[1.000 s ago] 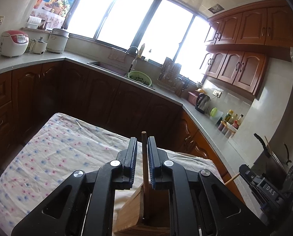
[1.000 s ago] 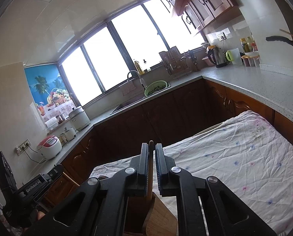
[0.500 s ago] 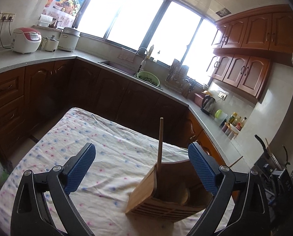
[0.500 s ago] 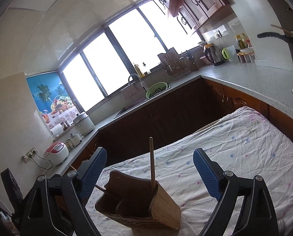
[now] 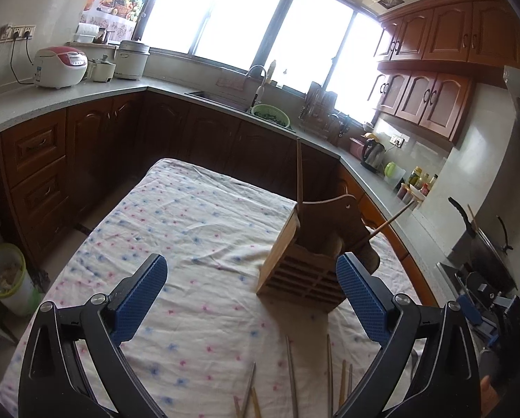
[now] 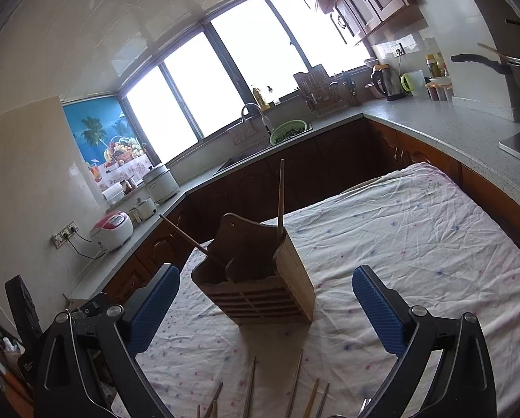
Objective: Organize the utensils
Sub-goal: 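Move both open tools back over the remaining utensils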
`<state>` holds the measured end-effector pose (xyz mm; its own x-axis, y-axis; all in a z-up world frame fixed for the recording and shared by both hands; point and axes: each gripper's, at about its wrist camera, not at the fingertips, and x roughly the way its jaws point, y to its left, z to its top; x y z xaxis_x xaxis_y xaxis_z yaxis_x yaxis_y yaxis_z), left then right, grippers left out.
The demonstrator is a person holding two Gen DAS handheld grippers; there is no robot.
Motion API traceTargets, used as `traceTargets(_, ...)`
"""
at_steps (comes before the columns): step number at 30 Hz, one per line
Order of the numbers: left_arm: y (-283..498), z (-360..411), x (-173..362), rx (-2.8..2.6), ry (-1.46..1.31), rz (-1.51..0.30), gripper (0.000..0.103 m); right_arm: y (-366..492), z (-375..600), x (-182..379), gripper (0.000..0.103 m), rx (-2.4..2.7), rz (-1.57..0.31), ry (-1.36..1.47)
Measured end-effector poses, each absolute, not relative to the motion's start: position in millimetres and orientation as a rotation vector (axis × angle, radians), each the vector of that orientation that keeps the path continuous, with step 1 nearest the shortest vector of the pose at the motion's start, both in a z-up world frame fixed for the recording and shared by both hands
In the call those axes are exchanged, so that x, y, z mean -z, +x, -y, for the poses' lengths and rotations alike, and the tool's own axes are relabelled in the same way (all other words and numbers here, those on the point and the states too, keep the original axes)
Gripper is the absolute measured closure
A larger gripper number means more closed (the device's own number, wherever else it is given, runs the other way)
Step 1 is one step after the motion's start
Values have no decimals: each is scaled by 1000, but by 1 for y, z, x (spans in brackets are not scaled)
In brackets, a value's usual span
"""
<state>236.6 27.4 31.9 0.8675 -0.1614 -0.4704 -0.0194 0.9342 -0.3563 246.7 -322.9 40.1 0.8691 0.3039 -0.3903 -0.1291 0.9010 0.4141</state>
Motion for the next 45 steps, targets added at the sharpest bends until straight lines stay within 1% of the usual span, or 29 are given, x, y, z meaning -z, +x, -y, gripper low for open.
traceTargets(11,187,-31,-3,86,-363,-605,3,187,329,-16,2,-209,-519,345)
traceTargets(19,169,-26,12,95,-336,-654,3,165,331,0,2,-191,-557,318)
traceTargets(26,170,-25,32,90,-310,-728,3,160,329,17,3,-187,-597,296)
traceTargets(37,191,-8,47,135,-223,-815,3,176,316,24,3,-203,-636,253)
traceTargets(39,199,-2,52,151,-199,-844,4,183,312,26,7,-210,-651,247)
traceTargets(40,203,0,54,159,-195,-852,7,187,310,28,9,-216,-662,247)
traceTargets(42,211,4,58,173,-187,-869,9,196,307,33,19,-220,-684,244)
traceTargets(43,215,7,60,179,-180,-880,10,200,305,35,22,-222,-696,243)
traceTargets(44,220,10,62,184,-170,-892,11,205,303,38,29,-225,-709,245)
traceTargets(45,224,13,64,188,-160,-901,14,210,302,41,34,-227,-722,247)
